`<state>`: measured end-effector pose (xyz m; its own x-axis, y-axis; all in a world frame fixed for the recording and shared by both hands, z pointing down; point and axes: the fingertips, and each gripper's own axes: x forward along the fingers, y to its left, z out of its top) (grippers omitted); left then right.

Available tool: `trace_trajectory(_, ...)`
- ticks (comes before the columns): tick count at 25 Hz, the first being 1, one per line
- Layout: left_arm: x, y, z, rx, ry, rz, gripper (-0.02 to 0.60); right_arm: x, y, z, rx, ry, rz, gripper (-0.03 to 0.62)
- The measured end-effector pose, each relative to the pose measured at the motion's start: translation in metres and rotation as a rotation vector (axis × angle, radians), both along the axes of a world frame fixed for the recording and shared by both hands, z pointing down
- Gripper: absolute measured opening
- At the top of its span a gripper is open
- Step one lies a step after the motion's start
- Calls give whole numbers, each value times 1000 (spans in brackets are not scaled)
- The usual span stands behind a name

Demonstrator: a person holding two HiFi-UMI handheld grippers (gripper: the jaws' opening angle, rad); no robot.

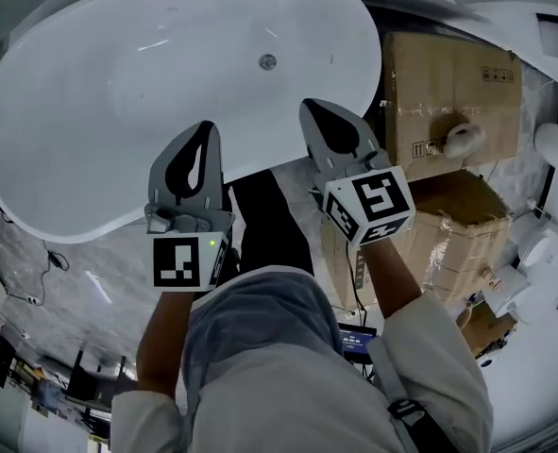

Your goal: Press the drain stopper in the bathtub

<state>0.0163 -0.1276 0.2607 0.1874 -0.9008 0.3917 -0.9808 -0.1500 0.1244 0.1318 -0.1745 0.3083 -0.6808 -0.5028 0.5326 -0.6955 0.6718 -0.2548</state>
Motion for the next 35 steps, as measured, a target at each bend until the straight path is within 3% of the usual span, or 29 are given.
trace_trajectory(7, -9, 1, 48, -53, 11, 2, 0, -17, -10, 49, -15, -7, -22, 1)
trace_trajectory(17, -16, -7, 115, -85, 45, -67, 0, -18, -19, 131, -30, 50, 6, 2)
trace_trajectory(35, -29, -17, 224, -157, 18, -95, 0, -28, -35, 270, -56, 95, -44, 2)
